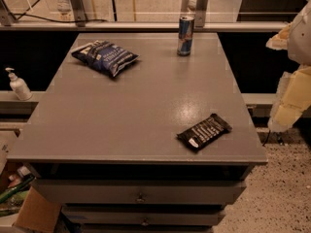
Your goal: Move rxbar chocolate near blue chip bag
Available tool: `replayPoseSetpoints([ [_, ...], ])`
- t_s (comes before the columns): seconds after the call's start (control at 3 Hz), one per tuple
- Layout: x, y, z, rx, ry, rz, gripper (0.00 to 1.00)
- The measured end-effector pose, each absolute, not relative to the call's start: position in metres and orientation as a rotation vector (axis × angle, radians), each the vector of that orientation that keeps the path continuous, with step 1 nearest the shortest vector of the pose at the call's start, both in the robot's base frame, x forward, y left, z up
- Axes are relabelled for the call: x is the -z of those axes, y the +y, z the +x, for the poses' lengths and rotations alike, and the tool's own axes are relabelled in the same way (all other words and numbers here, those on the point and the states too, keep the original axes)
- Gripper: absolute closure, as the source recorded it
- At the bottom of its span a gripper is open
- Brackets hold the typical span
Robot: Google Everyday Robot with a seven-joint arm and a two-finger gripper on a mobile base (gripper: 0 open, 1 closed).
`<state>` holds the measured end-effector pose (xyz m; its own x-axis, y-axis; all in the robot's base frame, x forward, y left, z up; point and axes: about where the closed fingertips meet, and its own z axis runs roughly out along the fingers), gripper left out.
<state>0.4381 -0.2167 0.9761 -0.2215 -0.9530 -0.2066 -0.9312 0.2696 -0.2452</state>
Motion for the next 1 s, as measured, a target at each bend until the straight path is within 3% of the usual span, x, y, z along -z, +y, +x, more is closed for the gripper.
replayPoseSetpoints([
  [1.0,-0.956,-0.203,0.435,0.08,2.159,-1.792,0.0],
])
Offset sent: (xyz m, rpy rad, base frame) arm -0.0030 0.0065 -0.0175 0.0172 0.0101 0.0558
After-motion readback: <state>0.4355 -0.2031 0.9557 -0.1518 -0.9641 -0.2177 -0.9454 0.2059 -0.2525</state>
